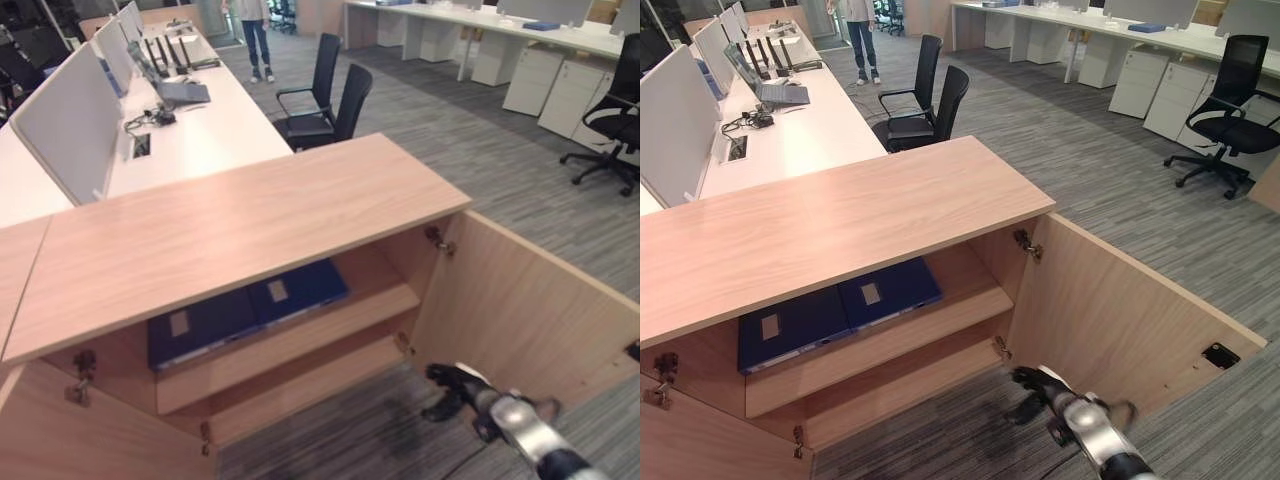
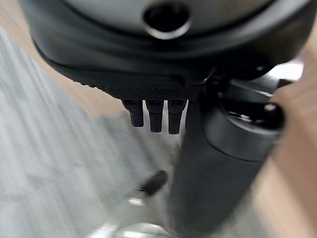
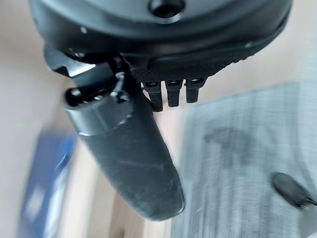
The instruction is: Put the empty folder in the office cabinet
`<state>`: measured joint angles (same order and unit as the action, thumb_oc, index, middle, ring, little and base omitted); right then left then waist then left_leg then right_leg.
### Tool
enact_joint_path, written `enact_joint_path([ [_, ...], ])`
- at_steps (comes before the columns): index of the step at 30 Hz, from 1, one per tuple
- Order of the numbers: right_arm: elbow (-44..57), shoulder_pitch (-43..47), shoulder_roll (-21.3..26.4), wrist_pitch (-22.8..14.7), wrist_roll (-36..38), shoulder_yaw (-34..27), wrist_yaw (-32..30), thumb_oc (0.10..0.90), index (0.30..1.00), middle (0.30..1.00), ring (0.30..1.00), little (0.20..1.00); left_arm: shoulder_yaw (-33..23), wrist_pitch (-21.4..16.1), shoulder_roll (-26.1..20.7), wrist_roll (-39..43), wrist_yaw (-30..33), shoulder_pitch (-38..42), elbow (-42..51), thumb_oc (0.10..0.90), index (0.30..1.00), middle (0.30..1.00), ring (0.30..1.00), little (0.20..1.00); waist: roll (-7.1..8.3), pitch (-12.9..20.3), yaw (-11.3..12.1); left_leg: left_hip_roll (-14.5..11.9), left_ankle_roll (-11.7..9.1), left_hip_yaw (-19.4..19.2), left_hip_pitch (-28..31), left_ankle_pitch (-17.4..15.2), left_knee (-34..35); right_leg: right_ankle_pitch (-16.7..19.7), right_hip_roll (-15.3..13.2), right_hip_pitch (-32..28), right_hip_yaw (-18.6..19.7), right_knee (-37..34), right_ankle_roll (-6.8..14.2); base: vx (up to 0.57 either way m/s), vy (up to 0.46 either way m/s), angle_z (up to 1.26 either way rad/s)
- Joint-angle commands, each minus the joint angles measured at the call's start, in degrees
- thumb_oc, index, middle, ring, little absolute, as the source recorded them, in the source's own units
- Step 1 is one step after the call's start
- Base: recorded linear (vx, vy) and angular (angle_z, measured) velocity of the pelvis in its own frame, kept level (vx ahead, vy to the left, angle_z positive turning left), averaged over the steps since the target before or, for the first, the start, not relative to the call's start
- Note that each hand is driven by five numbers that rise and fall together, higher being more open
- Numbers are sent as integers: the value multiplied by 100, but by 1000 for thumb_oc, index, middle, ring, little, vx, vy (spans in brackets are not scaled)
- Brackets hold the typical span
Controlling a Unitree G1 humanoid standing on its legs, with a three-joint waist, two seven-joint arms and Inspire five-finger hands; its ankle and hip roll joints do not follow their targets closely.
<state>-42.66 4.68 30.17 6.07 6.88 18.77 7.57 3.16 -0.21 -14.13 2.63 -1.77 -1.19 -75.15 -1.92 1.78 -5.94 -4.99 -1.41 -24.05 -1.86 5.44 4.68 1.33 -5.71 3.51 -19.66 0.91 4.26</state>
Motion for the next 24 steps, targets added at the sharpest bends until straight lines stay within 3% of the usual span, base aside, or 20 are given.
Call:
enact_joint_path([
  [1,-363,1238,-238,-443,387,-359,-246,800,900,900,900,900,221,-104,166,172,-32,42,-242,800,900,900,900,900,299,-189,289,278,-77,28,267,-638,32,402,-107,92,44,-485,475,32,31,-32],
  [7,-1248,448,-787,-482,844,-850,-438,800,900,900,900,900,280,-21,241,-31,65,127,-536,800,900,900,900,900,402,-114,24,274,-38,-214,360,-746,32,460,-38,122,283,-544,493,32,8,-31],
  [11,-1492,100,-812,-481,977,-1161,-481,800,900,900,900,900,205,15,205,-187,86,106,-672,800,900,900,900,900,426,-75,-132,272,-23,-318,404,-800,32,466,-7,146,407,-547,500,19,-2,-19],
  [15,-1308,-158,-621,-593,1263,-1679,-679,800,900,900,900,900,105,18,144,-210,158,147,-737,800,900,900,900,900,426,-69,-365,283,-2,-487,461,-872,32,503,15,199,560,-548,536,14,10,-28],
  [21,-741,-355,-309,-766,1488,-2333,-1036,800,900,900,900,900,28,22,117,-120,256,249,-686,800,900,900,900,900,421,-52,-525,286,-3,-576,485,-898,32,508,12,239,622,-523,557,8,3,-17],
  [24,-300,-547,-49,-894,1584,-2947,-1354,800,900,900,900,900,57,57,125,-200,260,274,-706,800,900,900,900,900,408,-35,-646,286,-6,-603,507,-923,32,485,13,233,635,-504,561,30,-2,-3],
])
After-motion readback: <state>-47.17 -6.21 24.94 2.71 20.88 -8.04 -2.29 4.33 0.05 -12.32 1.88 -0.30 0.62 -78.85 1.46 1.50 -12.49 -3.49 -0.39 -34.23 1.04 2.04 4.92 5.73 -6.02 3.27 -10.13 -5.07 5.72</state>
